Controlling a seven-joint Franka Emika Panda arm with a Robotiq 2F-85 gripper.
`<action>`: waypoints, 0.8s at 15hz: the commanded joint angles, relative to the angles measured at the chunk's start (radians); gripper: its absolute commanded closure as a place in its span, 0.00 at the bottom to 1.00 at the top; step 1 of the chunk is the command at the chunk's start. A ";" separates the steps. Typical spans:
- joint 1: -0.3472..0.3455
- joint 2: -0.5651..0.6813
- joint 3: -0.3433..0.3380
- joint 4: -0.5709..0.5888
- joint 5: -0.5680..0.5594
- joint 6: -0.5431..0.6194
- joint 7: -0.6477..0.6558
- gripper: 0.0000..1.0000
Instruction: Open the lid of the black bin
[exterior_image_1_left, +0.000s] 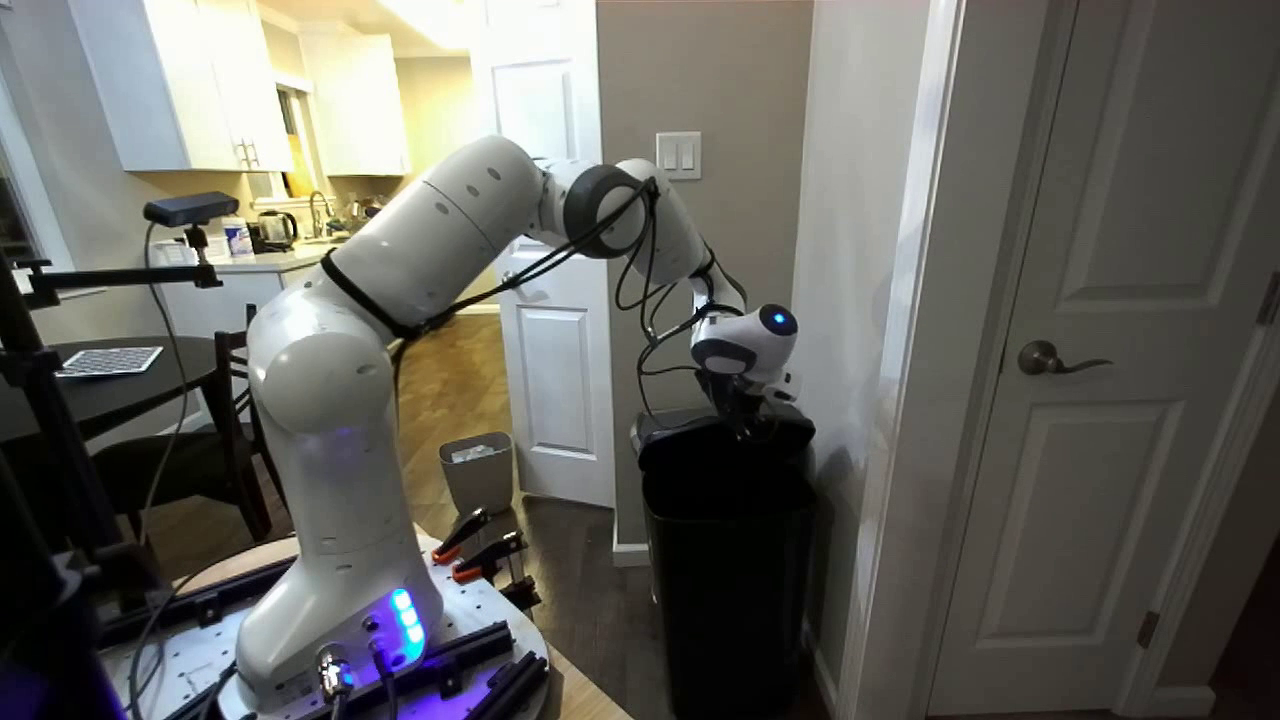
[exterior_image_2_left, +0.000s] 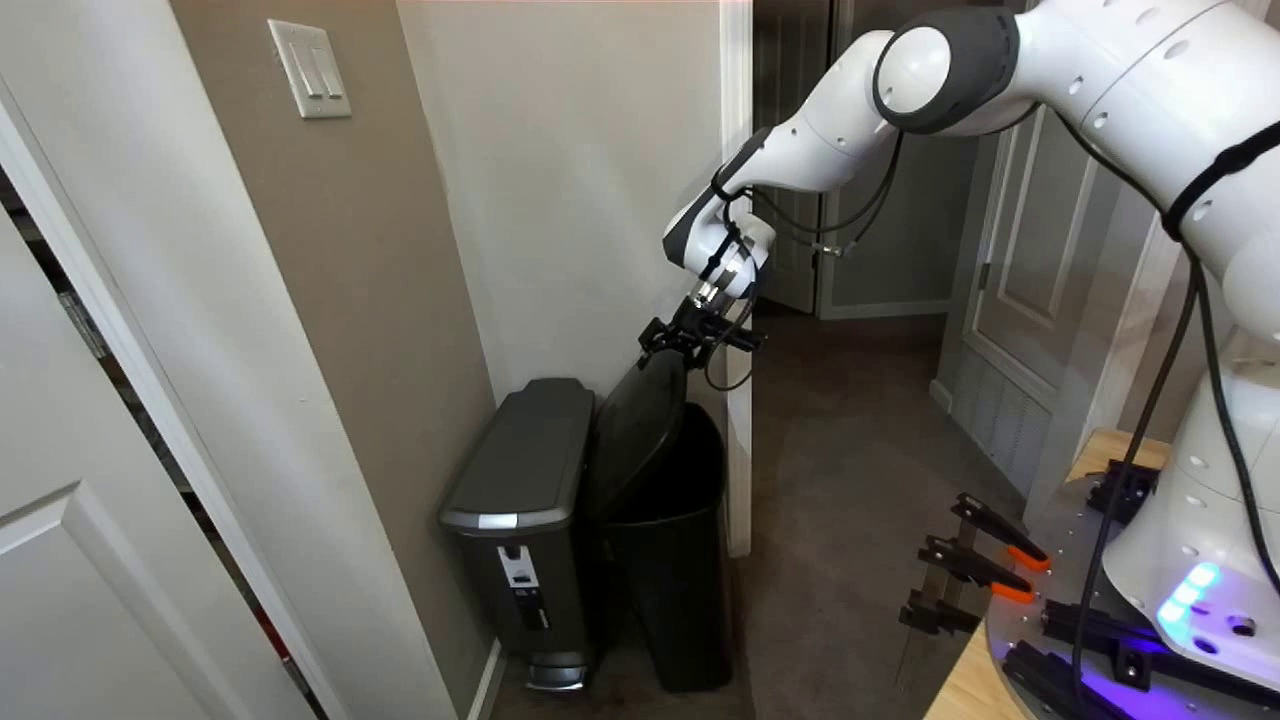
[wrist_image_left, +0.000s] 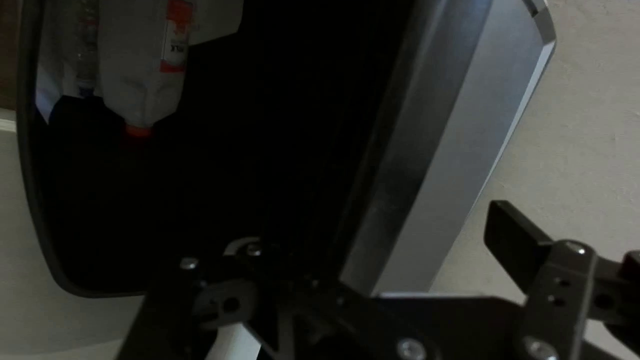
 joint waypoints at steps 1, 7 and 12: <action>0.023 -0.067 -0.001 -0.060 -0.047 0.039 0.057 0.00; 0.084 -0.181 -0.019 -0.122 -0.176 0.024 0.235 0.00; 0.148 -0.242 -0.036 -0.142 -0.311 0.033 0.380 0.00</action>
